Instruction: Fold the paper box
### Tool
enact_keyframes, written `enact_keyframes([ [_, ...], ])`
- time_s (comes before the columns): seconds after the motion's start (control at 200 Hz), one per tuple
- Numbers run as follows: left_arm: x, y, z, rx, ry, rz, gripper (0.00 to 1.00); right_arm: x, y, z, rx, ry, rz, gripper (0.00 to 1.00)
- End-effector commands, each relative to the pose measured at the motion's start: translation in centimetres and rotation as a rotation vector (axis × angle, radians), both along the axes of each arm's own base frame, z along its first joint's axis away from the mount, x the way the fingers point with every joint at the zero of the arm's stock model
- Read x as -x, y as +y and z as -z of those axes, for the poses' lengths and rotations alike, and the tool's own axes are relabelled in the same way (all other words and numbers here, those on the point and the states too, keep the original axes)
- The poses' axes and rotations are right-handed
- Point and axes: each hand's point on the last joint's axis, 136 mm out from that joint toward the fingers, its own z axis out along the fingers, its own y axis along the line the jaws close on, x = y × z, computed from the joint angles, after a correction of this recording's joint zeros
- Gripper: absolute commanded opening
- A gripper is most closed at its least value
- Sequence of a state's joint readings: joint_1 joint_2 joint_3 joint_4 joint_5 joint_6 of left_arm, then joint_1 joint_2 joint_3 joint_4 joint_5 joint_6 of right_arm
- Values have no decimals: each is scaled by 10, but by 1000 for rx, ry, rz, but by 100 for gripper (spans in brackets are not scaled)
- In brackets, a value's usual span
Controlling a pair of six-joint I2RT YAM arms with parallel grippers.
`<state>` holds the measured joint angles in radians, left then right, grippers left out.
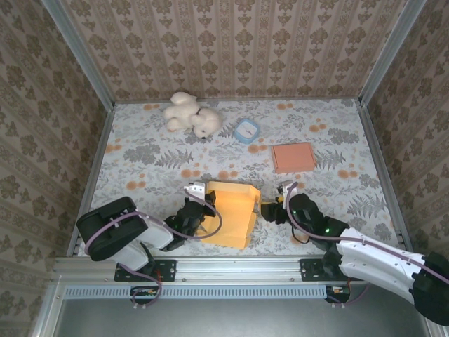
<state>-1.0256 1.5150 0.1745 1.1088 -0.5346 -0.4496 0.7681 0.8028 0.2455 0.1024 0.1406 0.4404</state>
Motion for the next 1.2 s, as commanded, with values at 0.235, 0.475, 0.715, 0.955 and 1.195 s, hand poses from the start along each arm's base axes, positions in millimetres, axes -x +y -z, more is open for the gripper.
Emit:
enact_keyframes([
  [0.235, 0, -11, 1, 19, 17, 38, 8, -13, 19, -2, 8, -11, -44, 66],
  [0.475, 1, -13, 1, 24, 21, 48, 8, -20, 24, -3, 22, -23, -45, 65],
  [0.715, 2, -12, -1, 14, 15, 62, 8, -18, 27, -2, 62, -45, -99, 66],
  [0.955, -6, 15, 1, 18, 52, 8, 8, 3, 28, -18, -4, -78, -176, 67],
  [1.195, -2, 30, -10, 14, 42, 8, 8, 9, 26, -28, -24, -104, -190, 67],
])
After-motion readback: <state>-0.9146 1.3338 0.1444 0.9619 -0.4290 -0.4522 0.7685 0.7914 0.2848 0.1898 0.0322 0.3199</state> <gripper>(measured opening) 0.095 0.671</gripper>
